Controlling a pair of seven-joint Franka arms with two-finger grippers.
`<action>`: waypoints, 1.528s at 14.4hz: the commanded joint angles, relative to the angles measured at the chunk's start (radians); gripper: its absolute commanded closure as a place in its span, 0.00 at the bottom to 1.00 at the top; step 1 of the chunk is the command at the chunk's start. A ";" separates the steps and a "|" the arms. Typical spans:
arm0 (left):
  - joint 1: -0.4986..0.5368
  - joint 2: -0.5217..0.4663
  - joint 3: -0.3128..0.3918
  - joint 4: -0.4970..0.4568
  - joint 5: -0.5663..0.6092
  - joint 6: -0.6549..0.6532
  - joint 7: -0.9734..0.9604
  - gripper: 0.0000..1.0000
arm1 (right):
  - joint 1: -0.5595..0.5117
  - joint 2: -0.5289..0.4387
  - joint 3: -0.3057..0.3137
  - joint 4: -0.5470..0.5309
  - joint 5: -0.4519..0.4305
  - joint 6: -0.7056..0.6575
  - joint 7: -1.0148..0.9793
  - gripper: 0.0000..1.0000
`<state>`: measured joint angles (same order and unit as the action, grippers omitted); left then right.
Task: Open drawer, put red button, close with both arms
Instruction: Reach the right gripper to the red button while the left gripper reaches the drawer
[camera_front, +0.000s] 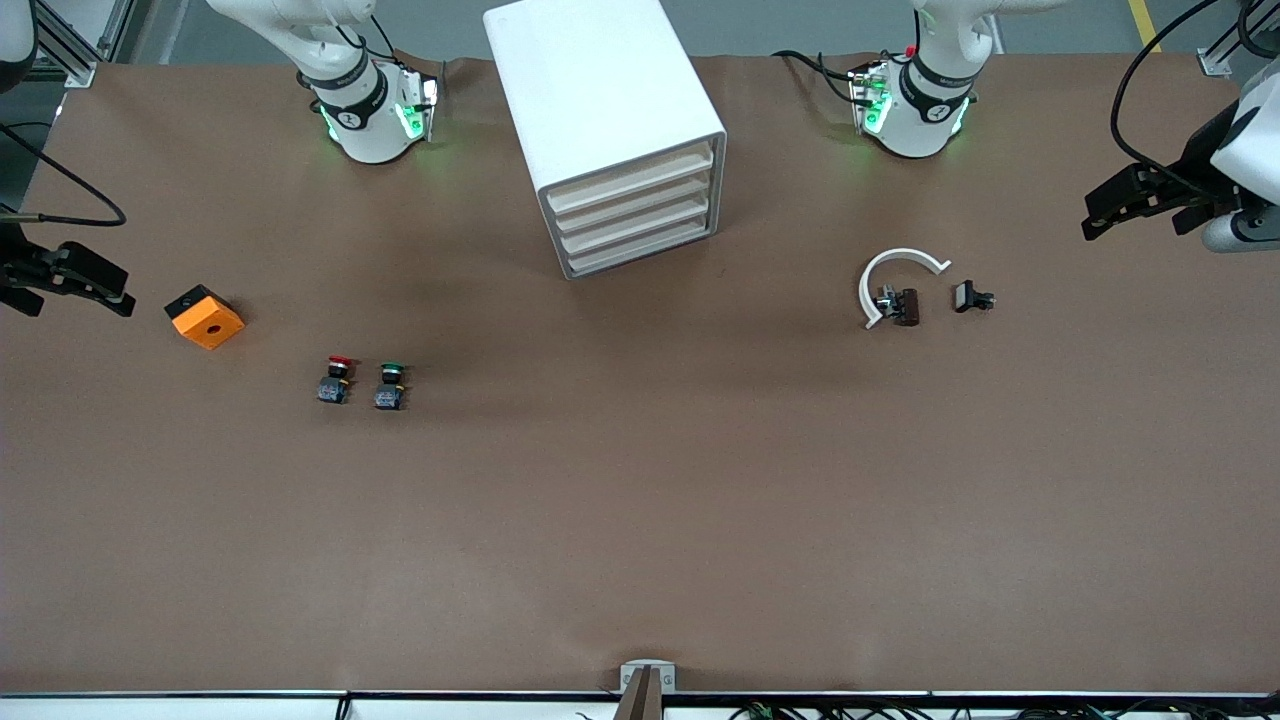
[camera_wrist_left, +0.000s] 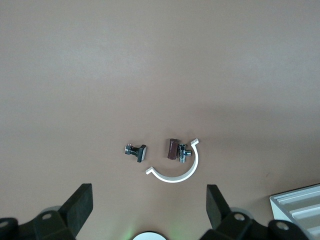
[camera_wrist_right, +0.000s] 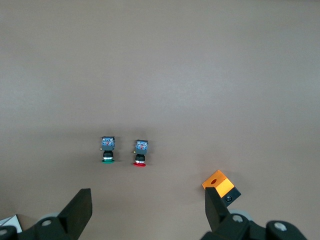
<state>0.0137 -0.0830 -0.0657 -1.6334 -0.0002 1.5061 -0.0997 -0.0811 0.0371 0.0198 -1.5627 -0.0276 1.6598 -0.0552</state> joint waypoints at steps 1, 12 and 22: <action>0.006 0.012 -0.005 0.026 0.002 -0.024 0.006 0.00 | 0.001 0.014 0.003 0.026 -0.002 -0.015 0.012 0.00; 0.006 0.302 -0.006 0.118 -0.006 -0.006 0.009 0.00 | 0.001 0.122 0.002 0.001 -0.009 -0.106 0.001 0.00; -0.164 0.578 -0.016 0.132 -0.102 0.085 -0.637 0.00 | 0.023 0.173 0.005 -0.347 -0.009 0.352 0.001 0.00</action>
<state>-0.0978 0.4385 -0.0835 -1.5379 -0.0610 1.5970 -0.5520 -0.0572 0.2379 0.0238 -1.8036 -0.0276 1.9077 -0.0559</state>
